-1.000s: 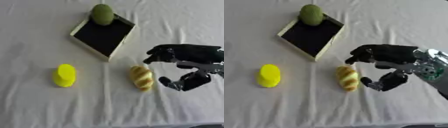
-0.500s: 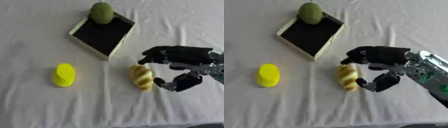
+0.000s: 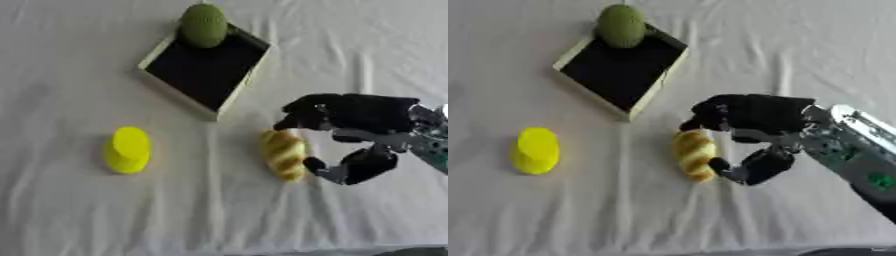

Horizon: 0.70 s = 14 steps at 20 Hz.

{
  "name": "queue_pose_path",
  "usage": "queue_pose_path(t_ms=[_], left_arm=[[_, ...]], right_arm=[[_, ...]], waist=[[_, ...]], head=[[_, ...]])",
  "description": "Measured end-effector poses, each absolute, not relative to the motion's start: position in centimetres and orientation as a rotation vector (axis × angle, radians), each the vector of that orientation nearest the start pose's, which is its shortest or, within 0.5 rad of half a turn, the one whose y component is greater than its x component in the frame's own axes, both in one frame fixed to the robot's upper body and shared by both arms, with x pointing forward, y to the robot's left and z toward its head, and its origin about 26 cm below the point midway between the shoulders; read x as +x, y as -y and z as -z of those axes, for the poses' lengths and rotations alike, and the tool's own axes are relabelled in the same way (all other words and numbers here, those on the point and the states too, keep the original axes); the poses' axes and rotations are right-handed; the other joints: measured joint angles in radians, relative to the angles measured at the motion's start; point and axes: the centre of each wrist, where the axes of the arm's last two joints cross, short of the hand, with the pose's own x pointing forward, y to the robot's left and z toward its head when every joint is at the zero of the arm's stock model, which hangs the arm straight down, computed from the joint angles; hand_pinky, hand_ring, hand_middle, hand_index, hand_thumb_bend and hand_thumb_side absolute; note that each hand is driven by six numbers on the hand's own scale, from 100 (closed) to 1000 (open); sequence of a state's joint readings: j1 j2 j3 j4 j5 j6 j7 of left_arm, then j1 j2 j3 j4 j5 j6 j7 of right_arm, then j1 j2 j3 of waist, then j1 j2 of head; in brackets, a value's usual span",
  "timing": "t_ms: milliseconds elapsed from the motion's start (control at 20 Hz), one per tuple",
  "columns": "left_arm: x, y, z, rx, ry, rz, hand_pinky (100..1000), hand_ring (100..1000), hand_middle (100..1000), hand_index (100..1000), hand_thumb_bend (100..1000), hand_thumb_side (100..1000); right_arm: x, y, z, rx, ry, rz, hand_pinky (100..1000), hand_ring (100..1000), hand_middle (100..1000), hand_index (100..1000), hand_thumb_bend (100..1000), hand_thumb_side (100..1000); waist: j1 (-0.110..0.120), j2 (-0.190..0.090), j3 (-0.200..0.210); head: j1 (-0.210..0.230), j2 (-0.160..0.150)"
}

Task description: Pick up objects on the table and place them in the box.

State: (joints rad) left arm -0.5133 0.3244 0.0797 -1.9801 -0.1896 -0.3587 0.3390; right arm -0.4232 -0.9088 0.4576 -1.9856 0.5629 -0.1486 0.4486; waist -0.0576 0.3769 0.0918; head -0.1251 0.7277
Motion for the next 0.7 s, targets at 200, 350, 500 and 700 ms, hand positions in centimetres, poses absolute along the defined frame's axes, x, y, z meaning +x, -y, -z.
queue_pose_path(t_ms=[200,350,500,700], left_arm=[[31.47,-25.70,-26.57,-0.492,-3.308,-0.058,746,754,715,901,100,364],[31.48,-25.67,-26.61,-0.487,-3.308,-0.057,746,754,713,902,100,366],[31.49,-25.58,-26.58,-0.476,-3.310,-0.051,746,754,712,902,100,367],[31.50,-25.52,-26.58,-0.465,-3.311,-0.048,745,754,711,902,100,372]], right_arm=[[29.21,24.83,-20.48,0.868,-2.114,2.793,1000,988,846,963,100,395],[29.22,24.71,-20.42,0.884,-2.089,2.807,1000,980,836,956,100,403],[29.21,24.64,-20.36,0.901,-2.061,2.824,1000,969,822,947,100,410],[29.21,24.37,-20.16,0.916,-2.043,2.842,1000,944,793,934,100,377]], waist=[[0.001,0.005,0.003],[0.002,0.006,0.005],[0.003,0.010,0.007],[0.006,0.012,0.009]], head=[[0.000,-0.004],[0.000,-0.007],[0.000,-0.008],[-0.001,-0.012]])
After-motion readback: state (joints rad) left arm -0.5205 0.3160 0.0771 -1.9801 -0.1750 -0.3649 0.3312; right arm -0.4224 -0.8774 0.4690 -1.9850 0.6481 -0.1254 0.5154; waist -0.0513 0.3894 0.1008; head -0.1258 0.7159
